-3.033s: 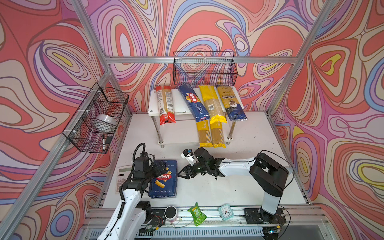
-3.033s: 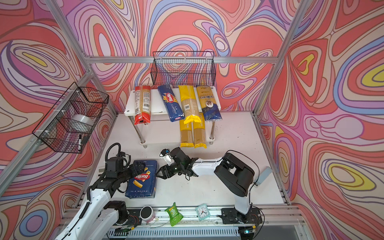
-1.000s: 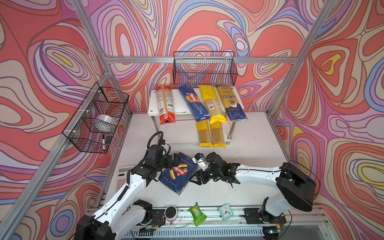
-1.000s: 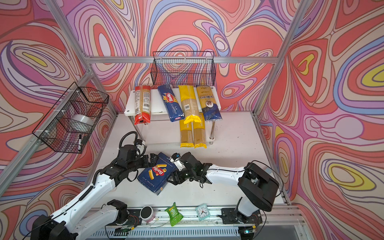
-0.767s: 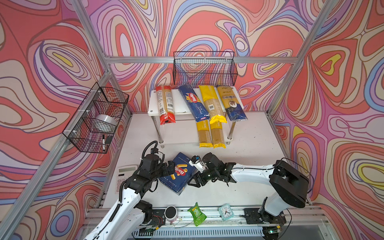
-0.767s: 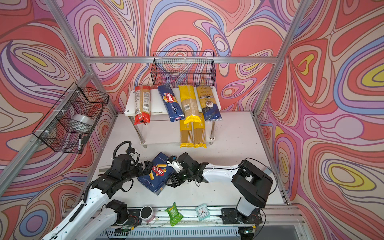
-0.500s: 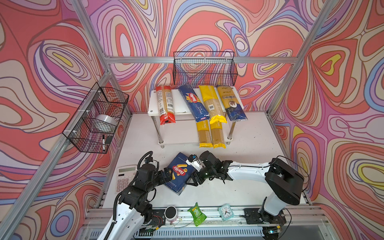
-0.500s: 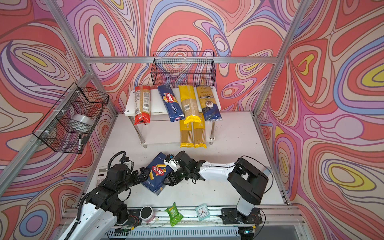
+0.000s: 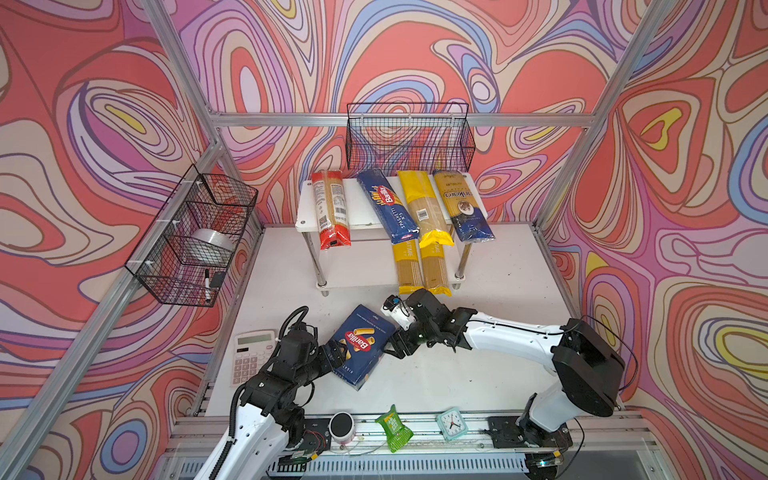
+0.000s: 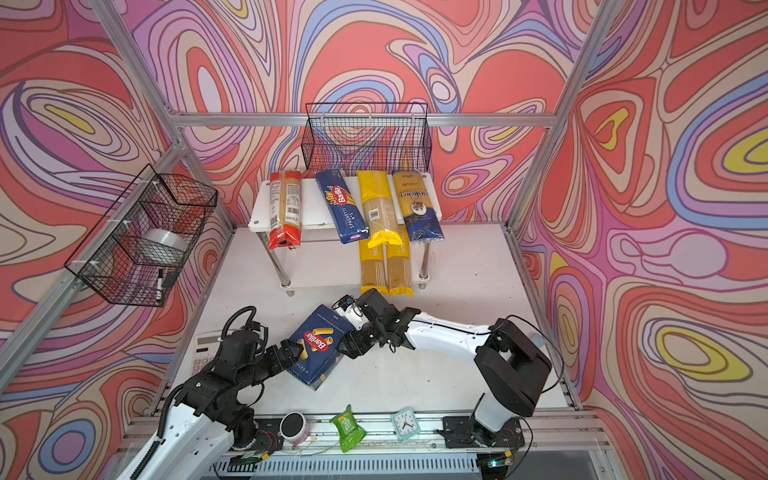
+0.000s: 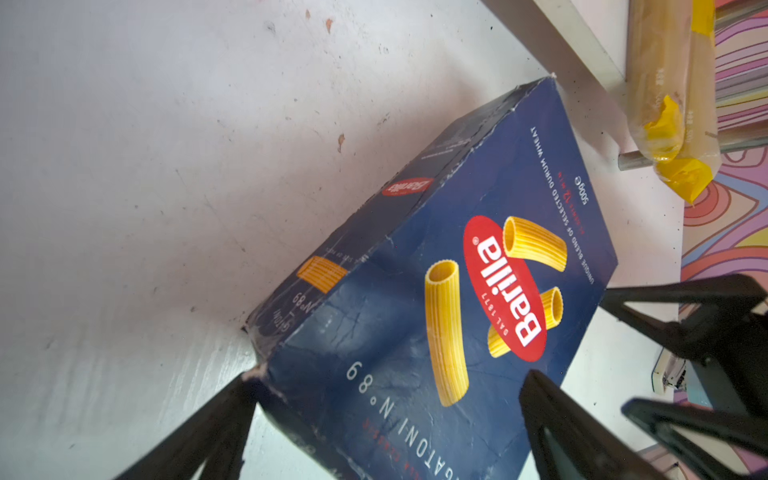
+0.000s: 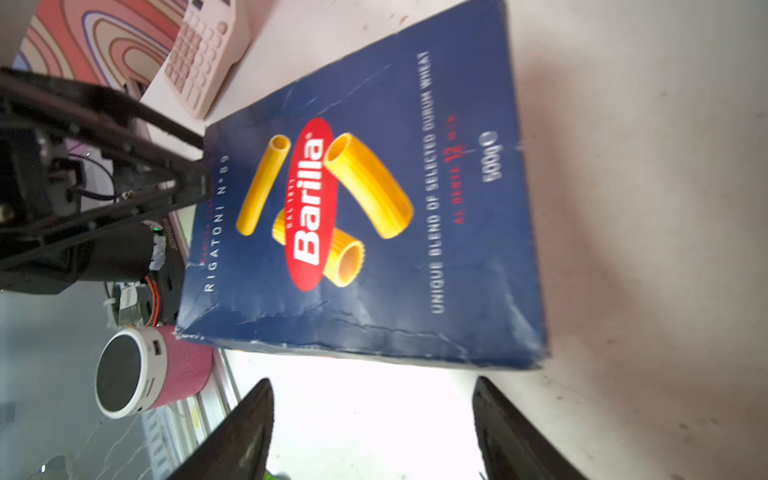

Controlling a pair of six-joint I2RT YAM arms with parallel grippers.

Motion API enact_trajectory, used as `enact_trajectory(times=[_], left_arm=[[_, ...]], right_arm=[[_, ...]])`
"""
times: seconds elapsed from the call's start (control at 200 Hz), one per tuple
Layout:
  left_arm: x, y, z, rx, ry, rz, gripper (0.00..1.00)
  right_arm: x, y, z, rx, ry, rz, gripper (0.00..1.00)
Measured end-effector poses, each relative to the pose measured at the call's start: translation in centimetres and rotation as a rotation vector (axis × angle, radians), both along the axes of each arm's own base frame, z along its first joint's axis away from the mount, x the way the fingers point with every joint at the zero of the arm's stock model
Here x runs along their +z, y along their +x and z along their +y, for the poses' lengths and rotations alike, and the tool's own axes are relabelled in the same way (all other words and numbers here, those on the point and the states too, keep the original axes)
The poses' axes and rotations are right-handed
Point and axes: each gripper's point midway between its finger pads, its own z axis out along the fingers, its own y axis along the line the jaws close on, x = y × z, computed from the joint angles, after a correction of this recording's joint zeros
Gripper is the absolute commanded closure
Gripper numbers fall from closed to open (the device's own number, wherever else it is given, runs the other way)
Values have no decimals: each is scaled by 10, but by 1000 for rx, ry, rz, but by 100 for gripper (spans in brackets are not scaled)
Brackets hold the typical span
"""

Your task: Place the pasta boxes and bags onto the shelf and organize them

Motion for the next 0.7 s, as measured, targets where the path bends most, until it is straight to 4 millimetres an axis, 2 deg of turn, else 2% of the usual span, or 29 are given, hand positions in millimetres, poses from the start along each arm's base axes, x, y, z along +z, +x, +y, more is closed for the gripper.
enact_trajectory(times=[0.115,0.23,0.466,0.701], left_arm=[[4,-1,-1,3,-22,-15,0],[7,-2,-2,5,-37,-26,0],[2,-5,-4,2,-51,-4,0],[2,-4,-6,-2,-55,-3,0]], right_arm=[[0,20,-2,-36,20,-11,20],[1,35,5,-42,33,-26,20],[5,49,18,-18,76,-38,20],[0,50,19,-9,82,-19,20]])
